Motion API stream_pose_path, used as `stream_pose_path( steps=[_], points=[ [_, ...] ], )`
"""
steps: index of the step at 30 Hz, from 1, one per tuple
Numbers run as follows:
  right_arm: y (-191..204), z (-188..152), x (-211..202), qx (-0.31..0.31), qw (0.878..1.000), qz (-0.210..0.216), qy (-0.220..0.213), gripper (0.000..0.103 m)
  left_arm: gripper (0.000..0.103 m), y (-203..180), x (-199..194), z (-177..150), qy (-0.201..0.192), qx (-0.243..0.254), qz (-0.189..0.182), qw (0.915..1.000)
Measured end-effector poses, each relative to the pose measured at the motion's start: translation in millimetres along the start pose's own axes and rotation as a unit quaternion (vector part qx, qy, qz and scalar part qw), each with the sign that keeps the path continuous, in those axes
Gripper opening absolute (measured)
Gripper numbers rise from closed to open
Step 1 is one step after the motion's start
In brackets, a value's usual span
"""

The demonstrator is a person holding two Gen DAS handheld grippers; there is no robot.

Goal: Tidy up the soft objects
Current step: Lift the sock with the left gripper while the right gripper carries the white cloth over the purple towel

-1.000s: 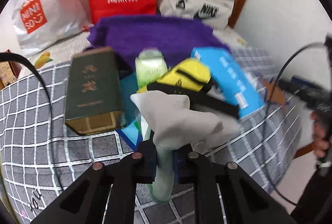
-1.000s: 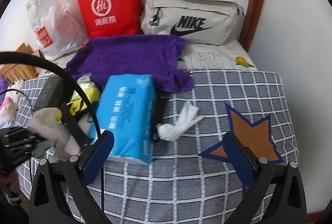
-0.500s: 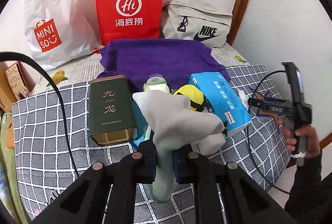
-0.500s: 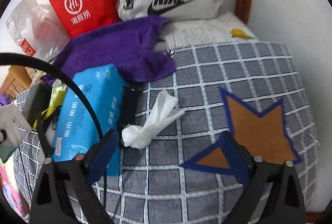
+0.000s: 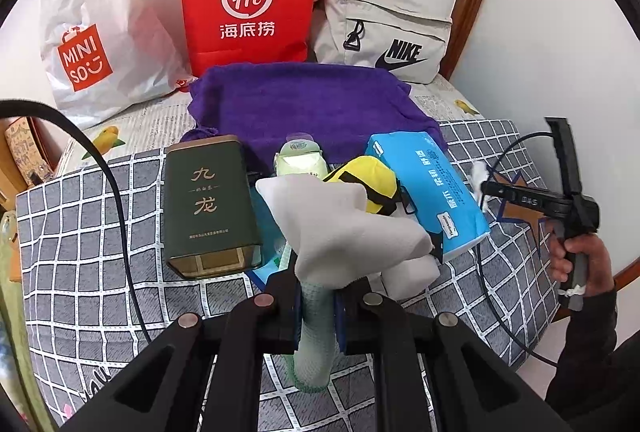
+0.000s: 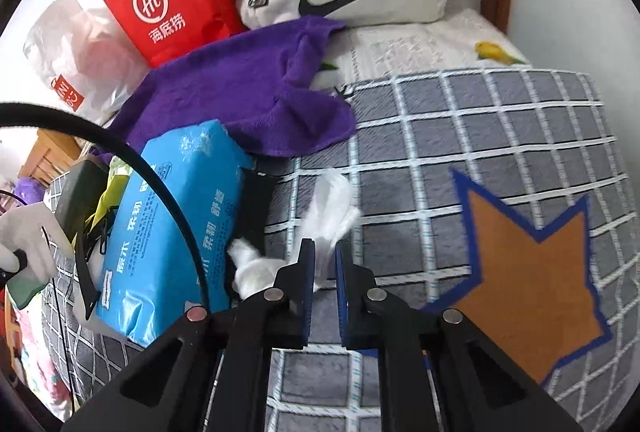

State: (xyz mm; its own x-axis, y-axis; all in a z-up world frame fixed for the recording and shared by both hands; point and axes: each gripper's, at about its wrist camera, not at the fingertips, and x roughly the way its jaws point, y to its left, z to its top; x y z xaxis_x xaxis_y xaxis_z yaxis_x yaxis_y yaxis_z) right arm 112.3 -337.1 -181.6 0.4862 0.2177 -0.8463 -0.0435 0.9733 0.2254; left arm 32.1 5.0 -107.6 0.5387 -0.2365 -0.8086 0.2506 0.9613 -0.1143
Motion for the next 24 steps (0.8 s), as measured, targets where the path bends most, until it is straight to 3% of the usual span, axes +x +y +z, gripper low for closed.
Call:
stream_pose_path(
  steps=[11, 14, 16, 18, 19, 22, 24],
  points=[
    [8, 16, -44, -0.028, 0.999, -0.009, -0.038, 0.006, 0.012, 7, 1, 22, -0.007, 0.0, -0.001, 1.0],
    [10, 22, -38, -0.033, 0.999, -0.024, -0.02, 0.007, 0.012, 8, 1, 30, -0.01, 0.002, -0.003, 0.9999],
    [3, 22, -31, -0.018, 1.0, -0.024, -0.01, 0.02, 0.012, 8, 0, 31, -0.011, 0.003, -0.001, 0.9999],
    [-8, 21, -22, 0.01, 1.0, -0.018, -0.003, 0.076, 0.012, 9, 1, 31, -0.009, 0.001, -0.003, 1.0],
    [-12, 20, -17, 0.019, 1.0, -0.022, -0.005, 0.082, 0.012, 11, 3, 32, -0.006, -0.001, -0.003, 1.0],
    [-19, 19, 0, 0.03, 0.999, -0.027, -0.002, 0.078, 0.012, 12, 7, 30, 0.001, -0.005, -0.004, 1.0],
    [-21, 18, 18, 0.032, 0.999, -0.027, 0.021, 0.054, 0.012, 12, 8, 29, 0.005, -0.005, -0.005, 1.0]
  ],
)
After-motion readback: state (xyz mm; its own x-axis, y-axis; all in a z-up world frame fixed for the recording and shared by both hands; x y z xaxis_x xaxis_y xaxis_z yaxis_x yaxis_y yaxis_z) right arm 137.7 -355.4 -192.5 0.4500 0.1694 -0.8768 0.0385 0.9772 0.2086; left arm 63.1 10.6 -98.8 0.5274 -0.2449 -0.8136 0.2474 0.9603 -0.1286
